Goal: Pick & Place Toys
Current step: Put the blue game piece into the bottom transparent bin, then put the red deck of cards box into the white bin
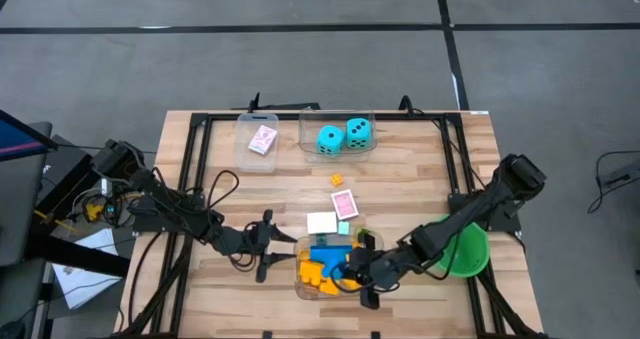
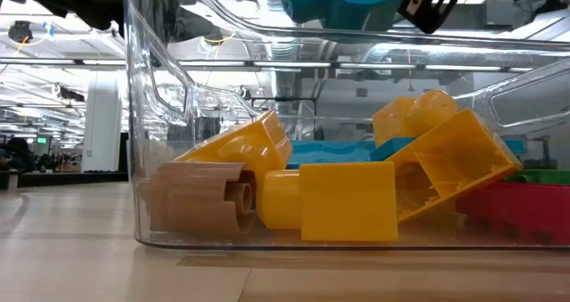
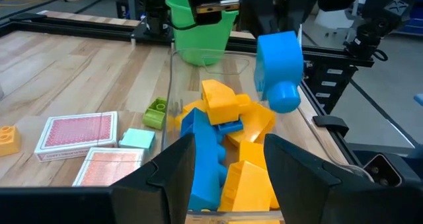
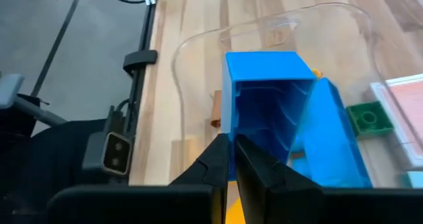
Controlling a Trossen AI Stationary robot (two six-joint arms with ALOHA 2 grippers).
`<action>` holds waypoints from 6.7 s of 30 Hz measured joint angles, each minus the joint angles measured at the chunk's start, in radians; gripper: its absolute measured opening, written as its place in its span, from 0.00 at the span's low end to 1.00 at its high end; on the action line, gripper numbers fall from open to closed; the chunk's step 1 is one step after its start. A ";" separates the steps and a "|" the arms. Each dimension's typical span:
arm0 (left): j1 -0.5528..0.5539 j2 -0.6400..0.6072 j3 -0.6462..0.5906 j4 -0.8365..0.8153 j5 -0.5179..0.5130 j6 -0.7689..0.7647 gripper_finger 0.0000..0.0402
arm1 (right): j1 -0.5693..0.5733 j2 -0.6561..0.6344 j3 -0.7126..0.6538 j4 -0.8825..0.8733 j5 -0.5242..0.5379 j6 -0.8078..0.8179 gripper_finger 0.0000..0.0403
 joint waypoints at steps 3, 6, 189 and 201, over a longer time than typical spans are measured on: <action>-0.001 0.000 0.000 0.000 0.000 0.000 0.44 | 0.009 0.000 0.000 -0.001 -0.006 0.000 0.04; -0.001 0.000 0.000 0.000 0.000 0.000 0.44 | 0.014 0.000 0.000 -0.002 -0.007 0.000 0.04; 0.011 0.008 -0.001 0.031 -0.059 -0.003 0.44 | -0.290 0.109 0.049 -0.308 0.314 -0.005 0.77; 0.133 0.008 -0.001 0.119 -0.067 -0.053 0.44 | -0.204 0.116 0.135 -0.228 0.501 -0.250 0.77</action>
